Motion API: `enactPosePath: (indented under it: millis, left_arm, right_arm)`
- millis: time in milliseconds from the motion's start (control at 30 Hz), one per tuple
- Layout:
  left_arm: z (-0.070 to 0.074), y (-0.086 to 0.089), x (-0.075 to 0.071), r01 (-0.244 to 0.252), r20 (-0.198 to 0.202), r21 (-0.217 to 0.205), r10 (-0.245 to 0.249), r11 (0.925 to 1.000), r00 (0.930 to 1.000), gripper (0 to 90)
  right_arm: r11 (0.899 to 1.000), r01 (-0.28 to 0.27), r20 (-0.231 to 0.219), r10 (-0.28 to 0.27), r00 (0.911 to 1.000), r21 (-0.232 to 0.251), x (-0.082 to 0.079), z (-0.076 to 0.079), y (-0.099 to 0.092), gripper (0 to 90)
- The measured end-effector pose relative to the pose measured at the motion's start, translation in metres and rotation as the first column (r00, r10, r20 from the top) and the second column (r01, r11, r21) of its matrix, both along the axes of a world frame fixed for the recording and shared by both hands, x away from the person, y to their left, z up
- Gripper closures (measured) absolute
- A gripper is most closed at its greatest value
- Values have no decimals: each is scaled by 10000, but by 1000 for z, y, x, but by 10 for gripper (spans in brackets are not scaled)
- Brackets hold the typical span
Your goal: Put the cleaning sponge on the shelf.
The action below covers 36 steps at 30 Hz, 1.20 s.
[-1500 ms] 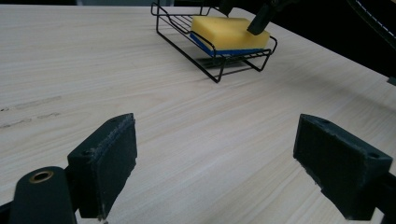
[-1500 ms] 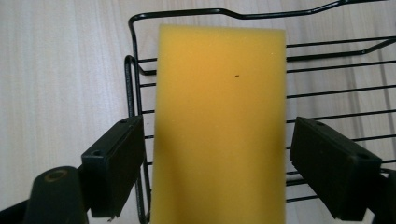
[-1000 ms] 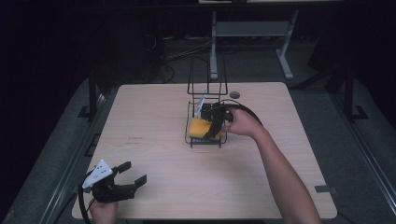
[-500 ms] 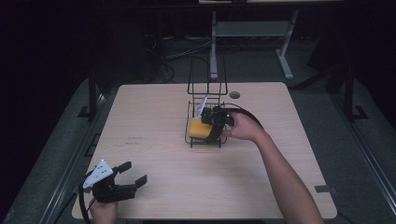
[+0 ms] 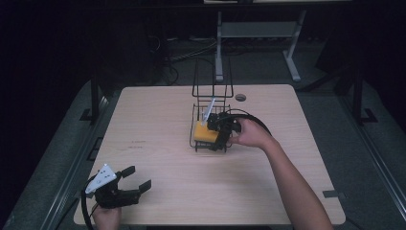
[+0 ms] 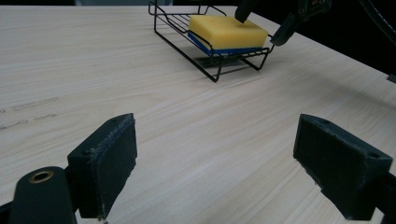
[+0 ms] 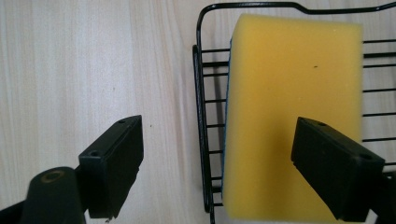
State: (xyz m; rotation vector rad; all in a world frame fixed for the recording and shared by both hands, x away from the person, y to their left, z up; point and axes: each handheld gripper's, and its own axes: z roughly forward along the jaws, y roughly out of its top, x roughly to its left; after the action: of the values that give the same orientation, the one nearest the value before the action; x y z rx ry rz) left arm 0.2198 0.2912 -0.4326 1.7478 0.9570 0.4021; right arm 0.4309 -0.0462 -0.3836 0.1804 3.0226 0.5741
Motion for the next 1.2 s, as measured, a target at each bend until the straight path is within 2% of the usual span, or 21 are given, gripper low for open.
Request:
enactPosePath:
  millis: [100,167,700,833,1100,1200]
  left_arm:
    - [0,0,0,5,-10,-20,-5,10000,10000,128]
    - [0,0,0,1,-4,-27,-1,10000,10000,128]
    - [0,-1,0,-14,-10,-27,14,10000,10000,128]
    - [0,-1,0,15,-9,14,-15,10000,10000,128]
    - [0,-2,0,-27,-34,-75,27,10000,10000,128]
    - [0,-3,0,-12,-43,-26,12,10000,10000,128]
  right_arm:
    - [10000,-30,-52,31,10000,33,-2,0,-1,167]
    - [9999,-28,150,30,9999,-97,-5,1,-2,167]
    - [9992,-347,219,350,9991,-176,-18,6,4,166]
    - [9993,-362,163,363,9992,-26,-23,5,4,166]
    - [9992,-388,208,390,9990,-118,-32,5,-1,163]
    - [9991,-389,195,386,9991,149,-36,7,-4,163]
